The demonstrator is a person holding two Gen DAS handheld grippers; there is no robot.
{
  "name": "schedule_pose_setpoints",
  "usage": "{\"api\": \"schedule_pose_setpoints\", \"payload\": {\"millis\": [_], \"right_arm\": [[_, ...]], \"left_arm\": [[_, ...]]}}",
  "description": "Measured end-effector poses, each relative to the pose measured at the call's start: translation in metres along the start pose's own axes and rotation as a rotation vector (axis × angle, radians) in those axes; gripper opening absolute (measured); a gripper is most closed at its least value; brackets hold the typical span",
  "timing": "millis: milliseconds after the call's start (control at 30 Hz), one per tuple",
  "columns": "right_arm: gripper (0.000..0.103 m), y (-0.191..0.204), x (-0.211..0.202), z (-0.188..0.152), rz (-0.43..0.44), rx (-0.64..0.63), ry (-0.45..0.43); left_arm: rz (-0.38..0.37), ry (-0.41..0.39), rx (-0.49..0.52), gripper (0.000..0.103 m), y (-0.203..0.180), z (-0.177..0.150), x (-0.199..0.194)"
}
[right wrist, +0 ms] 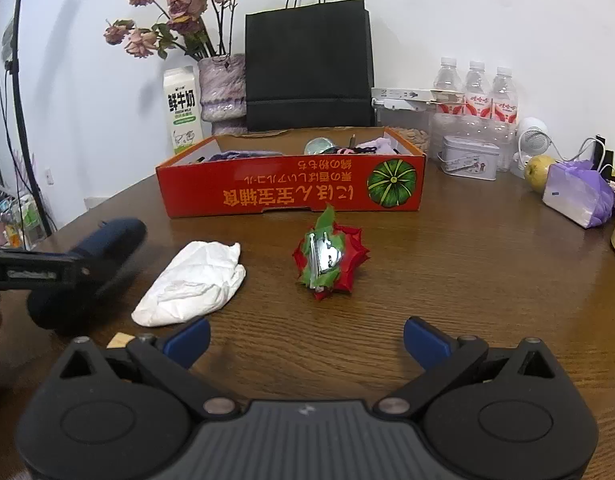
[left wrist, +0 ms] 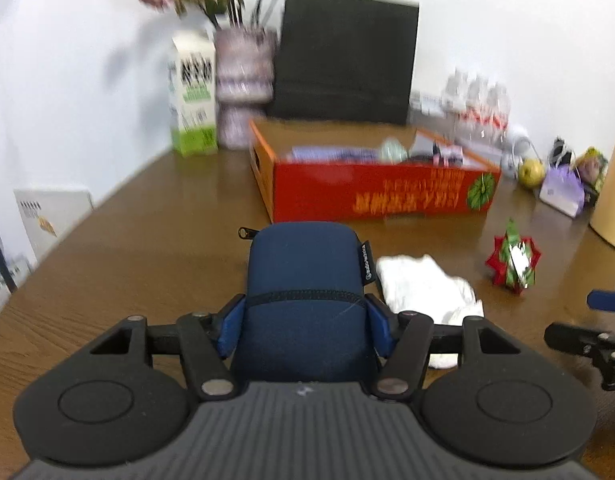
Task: Organize objects
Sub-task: 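Grasp the navy zip case with the left gripper while the right gripper approaches the yellow block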
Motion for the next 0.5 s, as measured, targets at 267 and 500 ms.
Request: {"api": "schedule_pose_setpoints", "payload": {"millis": [267, 500], "right_arm": [[0.103, 0.031, -0.011, -0.007, 0.046, -0.027, 0.009], [0.095, 0.071, -0.021, -0.013, 0.105, -0.071, 0.026]], "left_arm": [[0.032, -0.060, 0.025, 0.062, 0.000, 0.000, -0.037], [0.035, -0.078, 0.009, 0.062, 0.007, -0.006, -0.061]]}}
Point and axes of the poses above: each gripper's, at about its wrist camera, not at the fingertips, and x roughly the way its jaws point, y to its left, z to its top, the point moved 10 cm from there along x, roughly the way its jaws point, and after that the axes turned 12 degrees about -z, right-handed, at the moved point
